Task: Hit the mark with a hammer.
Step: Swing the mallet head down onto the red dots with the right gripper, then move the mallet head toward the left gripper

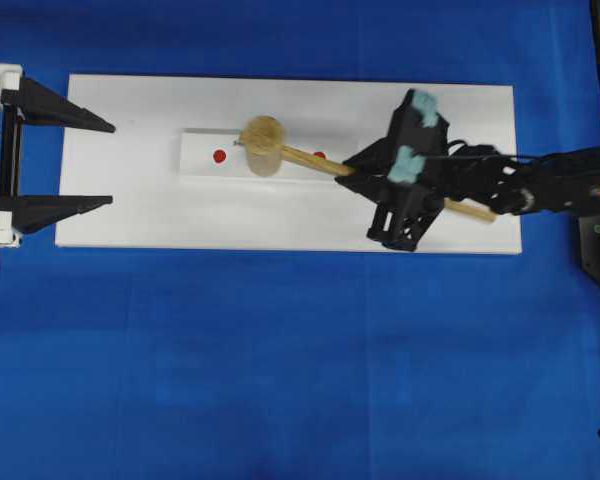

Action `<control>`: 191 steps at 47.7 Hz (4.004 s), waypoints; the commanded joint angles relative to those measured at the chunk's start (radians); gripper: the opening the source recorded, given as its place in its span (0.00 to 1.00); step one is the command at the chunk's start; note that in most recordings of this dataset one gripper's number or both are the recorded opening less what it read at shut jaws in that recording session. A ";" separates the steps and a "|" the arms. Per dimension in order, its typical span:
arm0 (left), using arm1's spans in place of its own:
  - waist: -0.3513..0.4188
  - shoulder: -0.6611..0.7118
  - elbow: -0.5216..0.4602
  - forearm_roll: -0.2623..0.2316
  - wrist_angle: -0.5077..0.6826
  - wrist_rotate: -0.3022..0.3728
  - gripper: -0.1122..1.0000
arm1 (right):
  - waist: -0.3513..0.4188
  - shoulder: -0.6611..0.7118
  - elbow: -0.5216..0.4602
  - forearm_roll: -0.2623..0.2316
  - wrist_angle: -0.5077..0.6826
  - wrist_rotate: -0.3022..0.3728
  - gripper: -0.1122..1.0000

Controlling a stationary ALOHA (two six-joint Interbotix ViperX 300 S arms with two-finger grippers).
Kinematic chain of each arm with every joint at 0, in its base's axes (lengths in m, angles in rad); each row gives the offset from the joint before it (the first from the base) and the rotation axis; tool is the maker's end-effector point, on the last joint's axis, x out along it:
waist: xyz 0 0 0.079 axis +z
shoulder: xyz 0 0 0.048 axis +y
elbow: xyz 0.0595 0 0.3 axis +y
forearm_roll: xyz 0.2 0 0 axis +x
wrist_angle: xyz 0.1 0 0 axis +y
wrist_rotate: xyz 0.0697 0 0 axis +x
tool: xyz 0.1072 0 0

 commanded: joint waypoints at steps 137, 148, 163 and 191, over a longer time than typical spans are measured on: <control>0.012 0.012 -0.006 -0.003 -0.006 -0.029 0.90 | 0.026 -0.092 -0.146 0.003 0.043 -0.095 0.13; 0.014 0.012 -0.005 -0.003 -0.005 -0.029 0.91 | 0.031 -0.031 -0.218 -0.011 0.069 -0.097 0.13; 0.026 0.049 -0.009 -0.003 -0.043 -0.031 0.91 | 0.038 -0.028 -0.222 -0.011 0.069 -0.097 0.13; 0.046 0.397 -0.172 -0.003 -0.199 -0.032 0.93 | 0.041 -0.028 -0.219 -0.015 0.069 -0.097 0.13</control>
